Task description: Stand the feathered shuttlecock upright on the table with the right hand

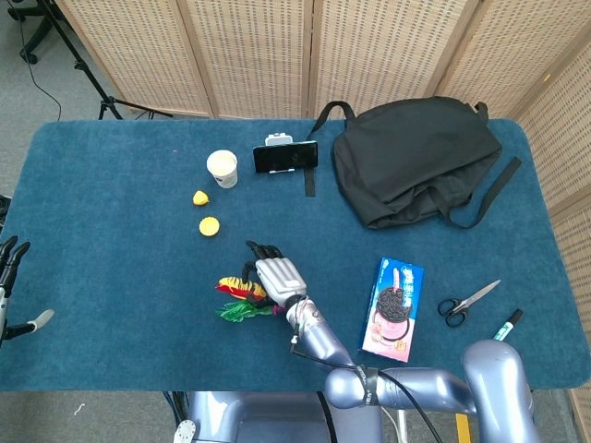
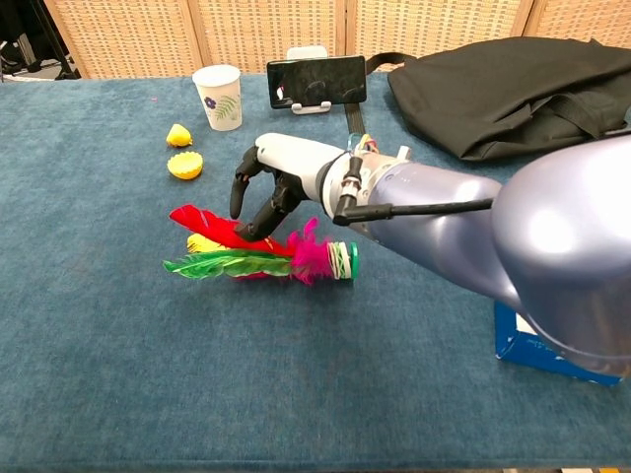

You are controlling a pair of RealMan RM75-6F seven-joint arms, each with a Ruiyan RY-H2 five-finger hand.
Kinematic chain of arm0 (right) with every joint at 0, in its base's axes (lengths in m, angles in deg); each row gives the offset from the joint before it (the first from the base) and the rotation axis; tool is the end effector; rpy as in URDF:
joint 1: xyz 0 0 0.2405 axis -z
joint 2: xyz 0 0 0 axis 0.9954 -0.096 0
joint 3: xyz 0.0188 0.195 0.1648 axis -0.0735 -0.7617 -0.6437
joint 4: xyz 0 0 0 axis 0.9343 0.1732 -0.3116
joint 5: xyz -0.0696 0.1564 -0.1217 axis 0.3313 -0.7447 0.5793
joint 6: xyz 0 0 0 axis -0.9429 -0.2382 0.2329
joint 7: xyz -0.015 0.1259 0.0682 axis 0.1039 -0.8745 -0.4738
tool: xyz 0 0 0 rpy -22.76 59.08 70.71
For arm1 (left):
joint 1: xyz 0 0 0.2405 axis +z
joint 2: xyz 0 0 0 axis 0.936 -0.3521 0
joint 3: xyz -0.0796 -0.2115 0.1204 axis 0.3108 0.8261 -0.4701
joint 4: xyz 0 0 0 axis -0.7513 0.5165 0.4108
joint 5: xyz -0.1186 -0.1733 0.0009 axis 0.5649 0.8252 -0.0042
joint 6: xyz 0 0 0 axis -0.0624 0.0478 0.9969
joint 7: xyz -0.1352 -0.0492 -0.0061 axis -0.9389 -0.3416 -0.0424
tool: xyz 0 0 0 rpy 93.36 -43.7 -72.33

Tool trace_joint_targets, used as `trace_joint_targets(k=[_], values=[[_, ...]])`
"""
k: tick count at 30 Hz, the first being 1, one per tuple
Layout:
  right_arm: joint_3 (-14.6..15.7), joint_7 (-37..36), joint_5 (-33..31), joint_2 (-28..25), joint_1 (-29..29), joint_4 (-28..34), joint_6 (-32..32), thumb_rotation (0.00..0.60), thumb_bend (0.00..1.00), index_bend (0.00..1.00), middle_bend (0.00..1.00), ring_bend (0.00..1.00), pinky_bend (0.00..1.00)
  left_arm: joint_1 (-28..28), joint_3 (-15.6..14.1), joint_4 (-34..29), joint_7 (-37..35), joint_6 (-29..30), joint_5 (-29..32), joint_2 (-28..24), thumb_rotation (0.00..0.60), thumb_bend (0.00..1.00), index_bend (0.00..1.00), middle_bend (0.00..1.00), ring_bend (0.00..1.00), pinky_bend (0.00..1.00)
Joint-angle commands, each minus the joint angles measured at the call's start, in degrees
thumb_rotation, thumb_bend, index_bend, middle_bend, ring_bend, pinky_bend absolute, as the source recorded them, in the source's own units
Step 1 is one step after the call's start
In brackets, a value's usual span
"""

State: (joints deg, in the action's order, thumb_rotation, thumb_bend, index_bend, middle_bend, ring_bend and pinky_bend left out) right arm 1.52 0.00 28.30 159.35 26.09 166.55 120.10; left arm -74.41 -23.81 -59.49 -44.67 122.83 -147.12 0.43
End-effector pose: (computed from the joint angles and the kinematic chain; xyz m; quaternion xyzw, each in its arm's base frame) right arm 0.0036 -0.3198 -0.1094 0.6838 -0.5498 0.3951 0.2722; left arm -0.3159 0.1864 0.1802 -0.5789 -0.3747 -0.4131 0.5948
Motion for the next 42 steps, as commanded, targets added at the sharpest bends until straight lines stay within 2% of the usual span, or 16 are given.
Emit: trace_joint_targets(k=[1, 7, 16, 29, 42], values=[[-0.1, -0.5, -0.5, 0.4, -0.3, -0.4, -0.1, 0.6, 0.44, 0.51, 0.0, 0.0, 0.0, 0.0, 0.0, 0.0, -0.1, 0.0, 0.1, -0.1, 0.6, 0.0, 0.0, 0.0, 0.0, 0.01], [-0.3, -1.9, -1.3, 1.1, -0.7, -1.0, -0.7, 0.6, 0.48, 0.59, 0.0, 0.0, 0.0, 0.1, 0.2, -0.1, -0.6, 0.1, 0.3, -0.2, 0.6, 0.0, 0.0, 0.0, 0.0, 0.01], [0.2, -4.1, 0.7, 1.6, -0.5, -1.3, -0.2, 0.6, 0.55, 0.67, 0.0, 0.0, 0.0, 0.0, 0.2, -0.1, -0.9, -0.1, 0.4, -0.4, 0.6, 0.0, 0.0, 0.0, 0.0, 0.01], [-0.6, -15.0, 16.2, -0.2, 3.0, 0.0, 3.0, 0.6, 0.57, 0.72, 0.03, 0.0, 0.0, -0.1, 0.1, -0.2, -0.4, -0.2, 0.3, -0.2, 0.6, 0.0, 0.0, 0.0, 0.0, 0.01], [2.6, -26.8, 23.0, -3.7, 9.5, -2.0, 2.7, 0.6, 0.57, 0.73, 0.05, 0.0, 0.0, -0.1, 0.0, -0.5, 0.7, -0.3, 0.3, 0.1, 0.6, 0.0, 0.0, 0.0, 0.0, 0.01]])
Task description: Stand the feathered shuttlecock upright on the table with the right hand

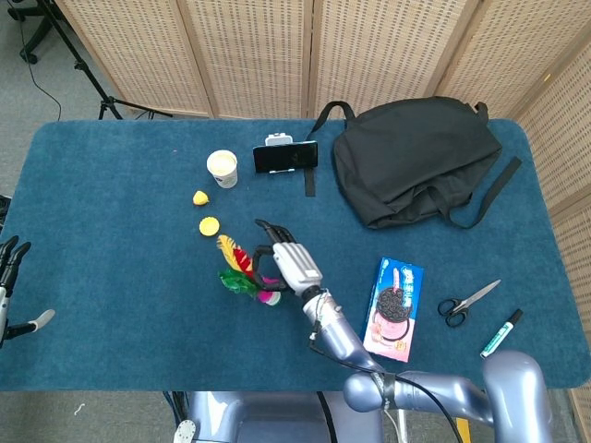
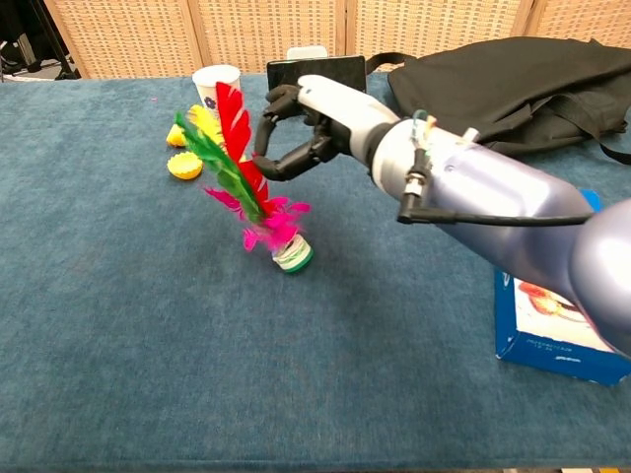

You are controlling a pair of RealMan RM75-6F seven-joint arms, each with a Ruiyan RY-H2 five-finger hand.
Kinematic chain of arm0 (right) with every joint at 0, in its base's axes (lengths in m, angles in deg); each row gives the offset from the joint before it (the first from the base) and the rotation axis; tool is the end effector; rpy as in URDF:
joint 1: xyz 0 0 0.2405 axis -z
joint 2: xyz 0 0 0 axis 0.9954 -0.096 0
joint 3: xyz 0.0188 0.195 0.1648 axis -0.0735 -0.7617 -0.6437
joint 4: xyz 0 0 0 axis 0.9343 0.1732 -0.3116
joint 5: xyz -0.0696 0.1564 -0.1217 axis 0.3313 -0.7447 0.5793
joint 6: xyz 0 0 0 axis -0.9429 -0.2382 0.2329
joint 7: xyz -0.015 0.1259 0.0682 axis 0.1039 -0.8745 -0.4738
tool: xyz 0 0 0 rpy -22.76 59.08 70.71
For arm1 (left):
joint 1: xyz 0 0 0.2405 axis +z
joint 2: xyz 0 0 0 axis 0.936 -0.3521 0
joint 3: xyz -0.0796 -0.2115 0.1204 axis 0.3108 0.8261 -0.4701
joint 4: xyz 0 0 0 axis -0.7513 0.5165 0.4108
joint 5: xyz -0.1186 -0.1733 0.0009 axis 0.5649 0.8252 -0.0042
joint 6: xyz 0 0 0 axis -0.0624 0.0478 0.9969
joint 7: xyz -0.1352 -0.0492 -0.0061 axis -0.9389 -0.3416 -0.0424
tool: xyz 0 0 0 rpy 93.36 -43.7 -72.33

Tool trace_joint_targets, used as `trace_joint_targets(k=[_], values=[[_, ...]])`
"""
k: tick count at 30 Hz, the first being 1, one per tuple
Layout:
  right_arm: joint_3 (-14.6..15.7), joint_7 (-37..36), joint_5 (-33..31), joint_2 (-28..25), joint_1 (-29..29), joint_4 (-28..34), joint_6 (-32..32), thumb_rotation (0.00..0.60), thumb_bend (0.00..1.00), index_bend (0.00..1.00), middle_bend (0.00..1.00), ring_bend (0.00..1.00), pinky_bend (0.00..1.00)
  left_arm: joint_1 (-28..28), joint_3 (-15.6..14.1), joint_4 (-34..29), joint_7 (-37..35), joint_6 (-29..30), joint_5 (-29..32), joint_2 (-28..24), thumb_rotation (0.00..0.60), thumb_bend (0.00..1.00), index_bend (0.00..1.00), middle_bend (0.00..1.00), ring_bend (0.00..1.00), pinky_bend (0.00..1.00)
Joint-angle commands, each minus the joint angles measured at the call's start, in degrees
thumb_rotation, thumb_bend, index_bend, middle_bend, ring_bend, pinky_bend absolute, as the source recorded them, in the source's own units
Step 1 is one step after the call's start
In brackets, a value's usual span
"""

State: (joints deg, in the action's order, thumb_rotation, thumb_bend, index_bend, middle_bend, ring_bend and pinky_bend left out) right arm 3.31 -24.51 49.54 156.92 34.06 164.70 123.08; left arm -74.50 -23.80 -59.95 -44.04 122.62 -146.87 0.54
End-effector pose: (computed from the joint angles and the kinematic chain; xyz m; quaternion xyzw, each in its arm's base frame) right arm -0.0242 -0.3311 -0.0789 0.5994 -0.5658 0.5153 0.2346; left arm -0.3148 0.1868 0.1785 -0.5789 -0.3760 -0.4114 0.5952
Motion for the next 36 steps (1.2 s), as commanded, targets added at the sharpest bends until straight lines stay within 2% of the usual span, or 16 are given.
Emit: trace_joint_targets(k=[1, 6, 16, 17, 19, 20, 21, 22, 23, 27, 32, 36], values=[[0.8, -3.0, 2.3, -1.6, 1.9, 0.0, -0.2, 0.6, 0.57, 0.73, 0.05, 0.0, 0.0, -0.1, 0.0, 0.0, 0.1, -0.2, 0.1, 0.0, 0.6, 0.0, 0.0, 0.0, 0.0, 0.01], [0.9, -5.6, 4.8, -4.1, 3.3, 2.3, -0.2, 0.6, 0.57, 0.73, 0.05, 0.0, 0.0, -0.2, 0.0, 0.0, 0.6, -0.4, 0.1, 0.2, 0.6, 0.0, 0.0, 0.0, 0.0, 0.01], [4.5, -8.0, 10.4, -8.8, 6.2, 6.2, -0.2, 0.6, 0.57, 0.72, 0.05, 0.0, 0.0, -0.2, -0.3, -0.2, 1.7, -0.5, -0.1, 0.6, 0.6, 0.0, 0.0, 0.0, 0.0, 0.01], [4.8, -8.0, 11.2, -9.1, 6.3, 6.2, -0.2, 0.6, 0.56, 0.67, 0.04, 0.0, 0.0, -0.3, -0.4, -0.2, 1.8, -0.7, -0.1, 0.5, 0.6, 0.0, 0.0, 0.0, 0.0, 0.01], [5.4, -8.8, 12.8, -10.2, 6.5, 6.2, -0.8, 0.6, 0.54, 0.47, 0.02, 0.0, 0.0, -0.3, -0.5, -0.4, 1.8, -1.0, -0.1, 0.3, 0.6, 0.0, 0.0, 0.0, 0.0, 0.01], [5.6, -9.2, 13.6, -10.6, 6.6, 6.2, -0.8, 0.6, 0.51, 0.26, 0.0, 0.0, 0.0, -0.3, -0.5, -0.4, 1.9, -1.0, -0.1, 0.3, 0.6, 0.0, 0.0, 0.0, 0.0, 0.01], [5.6, -9.6, 14.1, -10.8, 6.7, 6.2, -0.6, 0.6, 0.47, 0.1, 0.0, 0.0, 0.0, -0.3, -0.6, -0.4, 1.9, -1.0, -0.1, 0.3, 0.6, 0.0, 0.0, 0.0, 0.0, 0.01], [5.6, -10.0, 14.9, -11.1, 6.8, 6.1, -0.3, 0.6, 0.45, 0.03, 0.0, 0.0, 0.0, -0.4, -0.6, -0.4, 1.9, -1.0, -0.1, 0.3, 0.6, 0.0, 0.0, 0.0, 0.0, 0.01], [5.5, -10.2, 15.6, -11.3, 6.9, 6.1, 0.2, 0.6, 0.41, 0.0, 0.0, 0.0, 0.0, -0.3, -0.6, -0.4, 1.9, -1.0, -0.2, 0.3, 0.6, 0.0, 0.0, 0.0, 0.0, 0.01], [5.1, -10.6, 16.5, -12.8, 7.4, 7.5, 1.1, 0.6, 0.31, 0.0, 0.0, 0.0, 0.0, -0.4, -0.6, -0.4, 1.8, -1.0, -0.1, 0.3, 0.6, 0.0, 0.0, 0.0, 0.0, 0.01], [4.2, -8.1, 16.6, -17.1, 8.6, 12.3, 2.9, 0.6, 0.23, 0.0, 0.0, 0.0, 0.0, -0.3, -0.7, -0.3, 1.7, -0.9, -0.4, 0.3, 0.6, 0.0, 0.0, 0.0, 0.0, 0.01], [4.5, -4.3, 17.1, -20.9, 9.6, 15.0, 4.3, 0.6, 0.02, 0.0, 0.0, 0.0, 0.0, -0.2, -0.7, -0.3, 1.6, -0.5, -0.5, 0.3, 0.6, 0.0, 0.0, 0.0, 0.0, 0.01]])
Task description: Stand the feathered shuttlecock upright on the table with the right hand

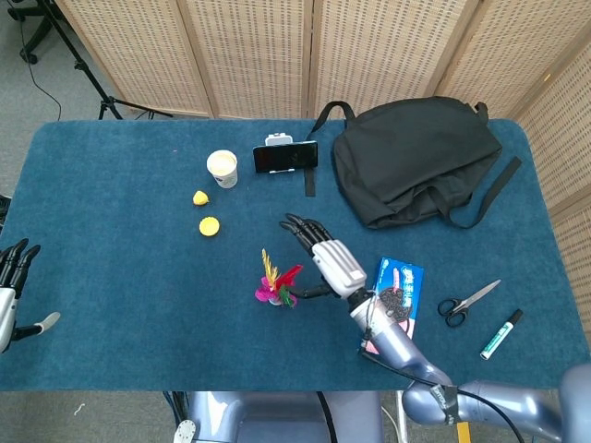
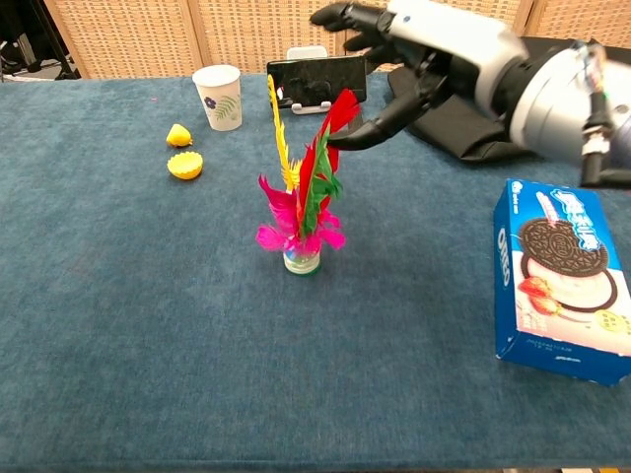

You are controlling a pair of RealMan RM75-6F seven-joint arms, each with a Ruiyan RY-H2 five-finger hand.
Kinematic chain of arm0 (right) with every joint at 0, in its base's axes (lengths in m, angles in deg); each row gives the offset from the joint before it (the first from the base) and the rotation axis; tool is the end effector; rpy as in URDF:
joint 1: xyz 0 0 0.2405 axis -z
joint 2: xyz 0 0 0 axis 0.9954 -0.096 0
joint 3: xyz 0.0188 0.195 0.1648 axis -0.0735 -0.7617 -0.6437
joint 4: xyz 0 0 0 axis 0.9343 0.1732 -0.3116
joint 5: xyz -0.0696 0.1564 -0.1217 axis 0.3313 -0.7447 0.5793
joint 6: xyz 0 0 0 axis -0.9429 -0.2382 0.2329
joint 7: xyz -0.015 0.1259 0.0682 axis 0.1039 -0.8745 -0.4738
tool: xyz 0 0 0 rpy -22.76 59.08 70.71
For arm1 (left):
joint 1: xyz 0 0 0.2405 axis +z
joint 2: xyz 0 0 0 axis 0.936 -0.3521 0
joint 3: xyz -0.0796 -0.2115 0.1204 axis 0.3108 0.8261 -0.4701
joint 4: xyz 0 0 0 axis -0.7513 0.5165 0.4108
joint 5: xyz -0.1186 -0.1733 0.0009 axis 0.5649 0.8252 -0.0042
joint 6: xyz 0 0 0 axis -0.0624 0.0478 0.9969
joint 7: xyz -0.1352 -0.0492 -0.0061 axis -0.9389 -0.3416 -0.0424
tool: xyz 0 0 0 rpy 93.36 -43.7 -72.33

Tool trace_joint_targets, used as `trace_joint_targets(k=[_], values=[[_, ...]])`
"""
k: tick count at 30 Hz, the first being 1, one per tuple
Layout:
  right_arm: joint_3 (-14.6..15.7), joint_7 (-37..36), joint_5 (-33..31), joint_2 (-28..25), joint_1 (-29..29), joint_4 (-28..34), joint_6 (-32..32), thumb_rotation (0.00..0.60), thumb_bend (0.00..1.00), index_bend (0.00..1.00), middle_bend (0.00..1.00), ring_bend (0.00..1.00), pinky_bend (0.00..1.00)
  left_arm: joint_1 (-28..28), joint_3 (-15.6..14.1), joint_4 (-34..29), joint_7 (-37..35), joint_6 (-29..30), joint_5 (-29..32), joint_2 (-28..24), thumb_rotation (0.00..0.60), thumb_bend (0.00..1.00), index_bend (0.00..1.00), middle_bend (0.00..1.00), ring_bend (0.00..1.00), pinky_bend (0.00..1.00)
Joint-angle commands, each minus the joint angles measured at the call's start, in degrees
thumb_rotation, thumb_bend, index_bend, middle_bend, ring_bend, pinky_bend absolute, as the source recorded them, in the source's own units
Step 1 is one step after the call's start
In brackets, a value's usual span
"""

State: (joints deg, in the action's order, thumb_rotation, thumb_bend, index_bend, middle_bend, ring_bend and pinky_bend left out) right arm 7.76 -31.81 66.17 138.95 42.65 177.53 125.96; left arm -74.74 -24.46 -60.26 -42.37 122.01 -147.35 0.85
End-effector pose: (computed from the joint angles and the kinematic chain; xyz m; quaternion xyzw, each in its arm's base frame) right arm -0.0663 -0.3194 0.0055 0.6316 -0.4861 0.5560 0.2358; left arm -0.3133 0.1857 0.1726 -0.5902 -0.3746 -0.4013 0.5919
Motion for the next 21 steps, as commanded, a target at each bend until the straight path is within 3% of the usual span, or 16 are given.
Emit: trace_joint_targets(k=[1, 7, 8, 15, 21], values=[[0.4, 4.7, 0.8, -4.3, 1.5, 2.7, 2.0, 0.6, 0.01, 0.0, 0.0, 0.0, 0.0, 0.1, 0.0, 0.0, -0.1, 0.2, -0.1, 0.0, 0.6, 0.0, 0.0, 0.0, 0.0, 0.01], [4.5, 13.5, 6.6, -11.2, 5.3, 1.0, 7.2, 0.6, 0.0, 0.0, 0.0, 0.0, 0.0, 0.4, -0.1, 0.1, -0.3, 0.9, -0.5, 0.0, 0.6, 0.0, 0.0, 0.0, 0.0, 0.01], [6.9, 15.3, 8.1, -14.3, 8.5, -1.7, 10.3, 0.6, 0.0, 0.0, 0.0, 0.0, 0.0, 0.5, -0.2, 0.0, -0.1, 1.3, -0.9, 0.0, 0.6, 0.0, 0.0, 0.0, 0.0, 0.01], [13.8, 9.3, 12.6, -18.9, 18.0, -10.5, 18.0, 0.6, 0.0, 0.0, 0.0, 0.0, 0.0, 1.2, 0.0, 0.6, 3.6, 3.6, -1.7, 1.8, 0.6, 0.0, 0.0, 0.0, 0.0, 0.0], [15.9, 8.3, 12.2, -19.3, 24.2, -12.0, 23.4, 0.6, 0.0, 0.0, 0.0, 0.0, 0.0, 1.3, -0.3, 0.8, 4.2, 4.1, -2.5, 2.2, 0.6, 0.0, 0.0, 0.0, 0.0, 0.0]])
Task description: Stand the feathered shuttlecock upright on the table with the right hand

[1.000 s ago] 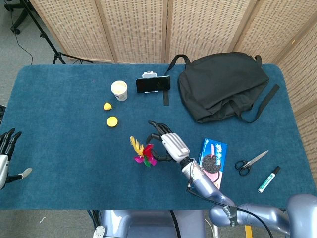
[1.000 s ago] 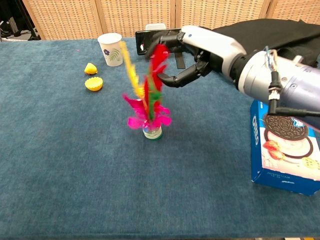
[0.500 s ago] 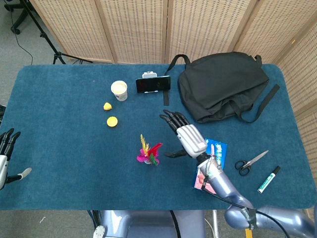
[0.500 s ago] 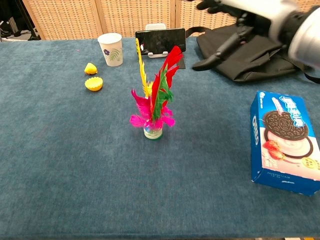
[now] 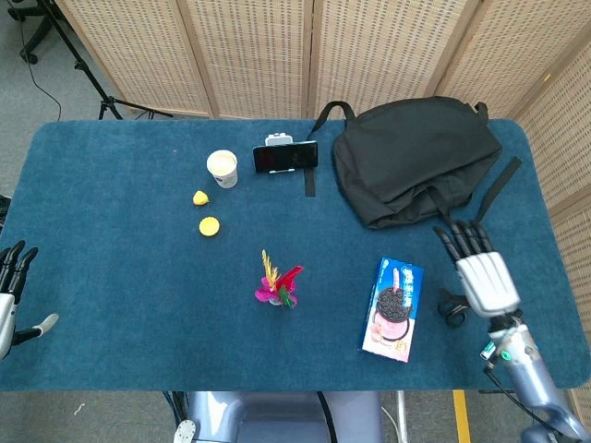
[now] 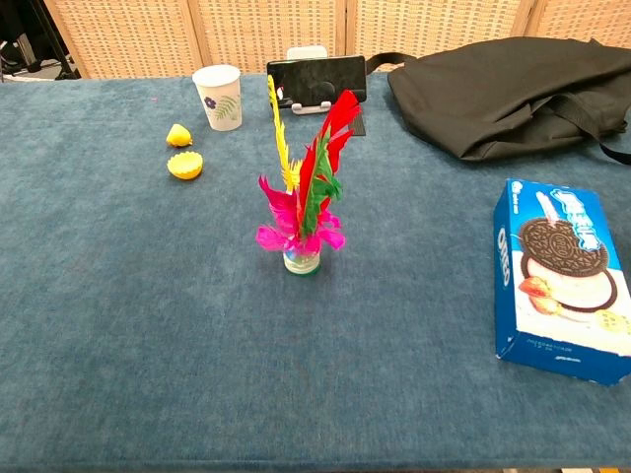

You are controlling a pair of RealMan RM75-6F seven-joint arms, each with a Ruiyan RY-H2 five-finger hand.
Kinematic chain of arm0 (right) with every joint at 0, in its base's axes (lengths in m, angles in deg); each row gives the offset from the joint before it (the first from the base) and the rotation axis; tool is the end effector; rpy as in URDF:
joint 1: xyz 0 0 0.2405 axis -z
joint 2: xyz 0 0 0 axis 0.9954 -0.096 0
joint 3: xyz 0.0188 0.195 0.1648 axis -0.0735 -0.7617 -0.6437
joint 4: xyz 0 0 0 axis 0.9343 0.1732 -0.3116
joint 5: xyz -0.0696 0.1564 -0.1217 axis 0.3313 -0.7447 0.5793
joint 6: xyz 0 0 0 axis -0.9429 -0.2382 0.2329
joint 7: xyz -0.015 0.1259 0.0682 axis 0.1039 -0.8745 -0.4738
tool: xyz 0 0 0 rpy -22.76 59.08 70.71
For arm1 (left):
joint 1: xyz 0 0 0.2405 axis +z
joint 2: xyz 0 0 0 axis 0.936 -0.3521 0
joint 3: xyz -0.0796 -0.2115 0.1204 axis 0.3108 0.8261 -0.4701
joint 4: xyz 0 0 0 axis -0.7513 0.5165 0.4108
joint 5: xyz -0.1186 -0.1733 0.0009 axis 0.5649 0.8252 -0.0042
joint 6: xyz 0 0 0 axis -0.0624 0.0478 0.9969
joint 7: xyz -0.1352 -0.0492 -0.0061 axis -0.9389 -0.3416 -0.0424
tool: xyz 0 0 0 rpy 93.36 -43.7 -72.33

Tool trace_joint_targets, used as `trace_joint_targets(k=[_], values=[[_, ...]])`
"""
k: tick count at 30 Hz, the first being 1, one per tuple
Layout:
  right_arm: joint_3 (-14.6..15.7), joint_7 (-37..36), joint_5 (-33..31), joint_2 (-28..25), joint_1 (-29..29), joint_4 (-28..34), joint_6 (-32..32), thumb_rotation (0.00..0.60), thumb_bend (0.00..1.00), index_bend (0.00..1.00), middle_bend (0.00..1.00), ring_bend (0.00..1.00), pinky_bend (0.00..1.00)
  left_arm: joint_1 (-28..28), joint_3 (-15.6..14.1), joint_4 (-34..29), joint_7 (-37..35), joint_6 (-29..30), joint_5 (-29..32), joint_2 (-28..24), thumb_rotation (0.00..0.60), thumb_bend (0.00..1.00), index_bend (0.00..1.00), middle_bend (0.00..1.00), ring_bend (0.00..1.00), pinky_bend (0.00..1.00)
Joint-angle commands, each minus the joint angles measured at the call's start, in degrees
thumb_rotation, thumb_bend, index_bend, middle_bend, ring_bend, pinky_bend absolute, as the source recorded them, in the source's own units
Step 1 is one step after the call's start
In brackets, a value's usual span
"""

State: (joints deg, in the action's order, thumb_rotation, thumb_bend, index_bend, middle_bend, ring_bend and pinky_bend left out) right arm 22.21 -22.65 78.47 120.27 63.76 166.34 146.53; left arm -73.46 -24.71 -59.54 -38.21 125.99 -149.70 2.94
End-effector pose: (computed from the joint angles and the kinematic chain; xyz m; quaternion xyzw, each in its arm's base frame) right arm -0.2705 -0.2613 0.1229 0.6696 -0.3013 0.4061 0.5440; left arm -0.3080 0.1772 0.1679 -0.5943 -0.3392 -0.4056 0.6060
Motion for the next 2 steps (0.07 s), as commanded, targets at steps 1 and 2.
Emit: trace_joint_targets(k=[1, 2], values=[[1.6, -0.7, -0.3, -0.5, 4.2, -0.8, 3.7, 0.6, 0.0, 0.0, 0.0, 0.0, 0.0, 0.0, -0.1, 0.1, 0.1, 0.1, -0.3, 0.1, 0.6, 0.0, 0.0, 0.0, 0.0, 0.0], [1.7, -0.5, -0.3, -0.4, 4.9, -1.0, 4.3, 0.6, 0.0, 0.0, 0.0, 0.0, 0.0, 0.0, -0.2, 0.1, 0.1, 0.1, -0.3, 0.1, 0.6, 0.0, 0.0, 0.0, 0.0, 0.0]])
